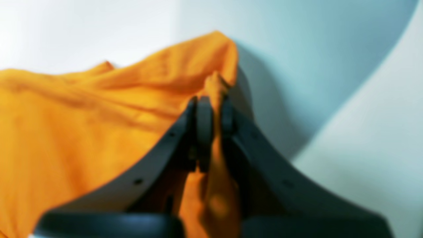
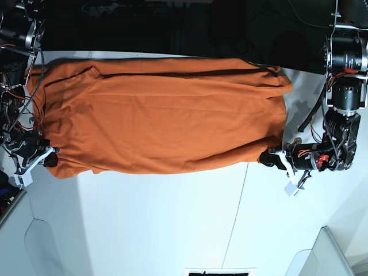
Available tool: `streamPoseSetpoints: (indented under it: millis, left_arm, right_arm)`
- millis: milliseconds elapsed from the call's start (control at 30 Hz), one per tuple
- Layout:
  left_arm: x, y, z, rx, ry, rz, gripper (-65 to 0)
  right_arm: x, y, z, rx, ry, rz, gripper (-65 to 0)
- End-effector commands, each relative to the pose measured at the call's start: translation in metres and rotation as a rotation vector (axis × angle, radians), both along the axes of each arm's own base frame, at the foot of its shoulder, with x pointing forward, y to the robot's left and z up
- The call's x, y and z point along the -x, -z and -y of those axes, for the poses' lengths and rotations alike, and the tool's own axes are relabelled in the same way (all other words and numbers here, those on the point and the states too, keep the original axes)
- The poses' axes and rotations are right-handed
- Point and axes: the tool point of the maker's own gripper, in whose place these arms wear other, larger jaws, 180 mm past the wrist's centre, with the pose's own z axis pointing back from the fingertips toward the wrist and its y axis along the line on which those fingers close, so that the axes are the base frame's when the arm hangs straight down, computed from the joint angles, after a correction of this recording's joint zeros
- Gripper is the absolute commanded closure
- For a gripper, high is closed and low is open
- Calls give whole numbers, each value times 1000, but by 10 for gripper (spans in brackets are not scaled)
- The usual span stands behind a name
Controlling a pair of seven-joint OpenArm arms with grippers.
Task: Layout the t-shirt on the table in an organized manner, then fold the t-shirt properly
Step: 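Grasp the hem corners with both grippers and fold toward the collar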
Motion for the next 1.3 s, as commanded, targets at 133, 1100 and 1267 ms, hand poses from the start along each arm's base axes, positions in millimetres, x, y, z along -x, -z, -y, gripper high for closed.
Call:
streamPoseSetpoints:
  millis: [133,1100,1267]
  left_arm:
    - [11,-42,-19,-9,49,121,0]
    - [82,-77,-60,167,-27,54,-316]
    - [122,-57,-63,155,9,-74,-315]
  right_arm:
    - [28,-28,15,88,-38,87,0]
    - [85,-93,12,-40,-36,244,-271]
    - [86,-81,-24,-57,-142,192,0]
